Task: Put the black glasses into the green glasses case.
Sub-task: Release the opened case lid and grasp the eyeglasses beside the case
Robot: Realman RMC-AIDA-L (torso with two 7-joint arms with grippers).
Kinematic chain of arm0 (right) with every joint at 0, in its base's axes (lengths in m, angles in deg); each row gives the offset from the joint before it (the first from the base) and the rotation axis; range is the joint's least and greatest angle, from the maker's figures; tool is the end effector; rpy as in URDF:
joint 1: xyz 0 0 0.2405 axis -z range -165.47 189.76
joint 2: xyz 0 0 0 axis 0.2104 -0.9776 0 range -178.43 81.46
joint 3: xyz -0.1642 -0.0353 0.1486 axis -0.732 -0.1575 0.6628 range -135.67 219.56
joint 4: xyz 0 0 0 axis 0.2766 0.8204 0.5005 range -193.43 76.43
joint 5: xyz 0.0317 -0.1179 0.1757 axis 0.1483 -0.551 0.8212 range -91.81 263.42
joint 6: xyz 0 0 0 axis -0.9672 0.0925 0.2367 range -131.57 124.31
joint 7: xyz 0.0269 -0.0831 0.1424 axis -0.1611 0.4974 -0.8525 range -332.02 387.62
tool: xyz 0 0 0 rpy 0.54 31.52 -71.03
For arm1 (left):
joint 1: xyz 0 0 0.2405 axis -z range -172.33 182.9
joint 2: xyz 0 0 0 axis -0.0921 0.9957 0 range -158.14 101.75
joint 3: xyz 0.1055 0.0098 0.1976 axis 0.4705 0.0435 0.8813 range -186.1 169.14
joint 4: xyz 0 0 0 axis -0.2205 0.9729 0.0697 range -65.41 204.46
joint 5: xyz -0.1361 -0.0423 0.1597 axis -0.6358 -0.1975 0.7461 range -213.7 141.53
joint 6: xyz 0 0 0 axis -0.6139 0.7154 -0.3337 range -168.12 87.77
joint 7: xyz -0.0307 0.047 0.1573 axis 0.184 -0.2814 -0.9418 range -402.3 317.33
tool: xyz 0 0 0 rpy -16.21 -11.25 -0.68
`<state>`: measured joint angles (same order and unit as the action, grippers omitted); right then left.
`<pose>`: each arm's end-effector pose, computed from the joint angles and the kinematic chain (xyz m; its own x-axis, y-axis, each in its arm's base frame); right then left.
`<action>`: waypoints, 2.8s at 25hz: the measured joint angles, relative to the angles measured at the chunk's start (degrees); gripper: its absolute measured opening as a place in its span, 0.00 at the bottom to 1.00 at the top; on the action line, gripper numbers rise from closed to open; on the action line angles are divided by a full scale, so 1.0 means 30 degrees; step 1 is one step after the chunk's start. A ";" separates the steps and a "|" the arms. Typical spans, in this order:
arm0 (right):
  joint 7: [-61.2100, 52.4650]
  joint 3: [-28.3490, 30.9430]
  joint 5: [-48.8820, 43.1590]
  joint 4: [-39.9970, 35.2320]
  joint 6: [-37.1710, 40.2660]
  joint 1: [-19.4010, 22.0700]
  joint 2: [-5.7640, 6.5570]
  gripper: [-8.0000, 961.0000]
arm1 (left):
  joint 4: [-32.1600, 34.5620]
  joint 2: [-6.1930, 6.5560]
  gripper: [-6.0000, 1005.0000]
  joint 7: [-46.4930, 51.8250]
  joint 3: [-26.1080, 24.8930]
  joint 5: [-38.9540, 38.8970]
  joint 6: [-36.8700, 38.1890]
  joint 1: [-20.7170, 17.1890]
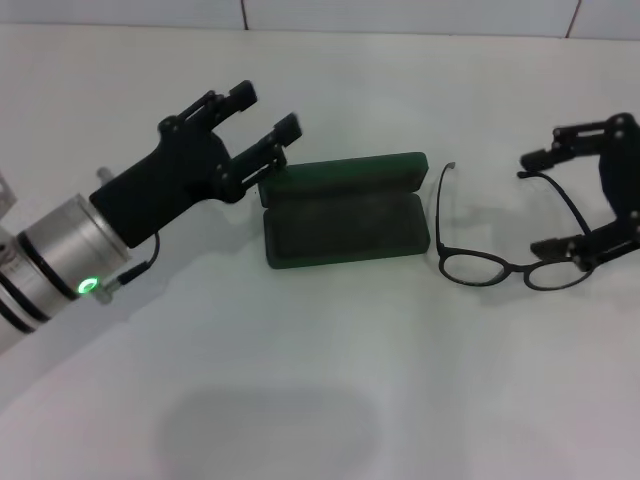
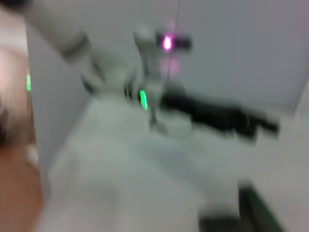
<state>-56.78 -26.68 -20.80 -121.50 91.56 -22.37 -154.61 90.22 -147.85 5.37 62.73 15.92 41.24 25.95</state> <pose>0.1464 0.3471 0.0533 0.9800 0.1558 -0.1239 0.1426 -0.9837 -0.1094 -0.2298 0.3132 -0.0200 0.5504 0.0367 0.8341 0.5738 -0.7424 -0.3459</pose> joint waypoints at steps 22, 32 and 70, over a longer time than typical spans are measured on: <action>-0.5588 -0.4341 -1.2606 -0.1916 0.0911 -0.4179 -0.3282 0.86 | -0.1730 0.0037 0.72 -0.1034 -0.0008 -0.0628 -0.0761 0.0959; -0.6370 -0.6501 -1.2828 -0.1366 -0.1089 -0.4177 -0.3306 0.57 | -0.1742 0.0041 0.72 -0.1050 -0.0008 -0.0639 -0.1267 0.1014; -0.6521 -0.7880 -1.2382 0.0143 -0.3993 -0.3956 -0.3312 0.28 | -0.1735 -0.0018 0.71 -0.0950 -0.0008 -0.0572 -0.1724 0.1548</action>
<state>-76.35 -50.32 -57.94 -121.07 79.58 -34.24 -164.55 85.01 -147.90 2.52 62.71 14.20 36.07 30.59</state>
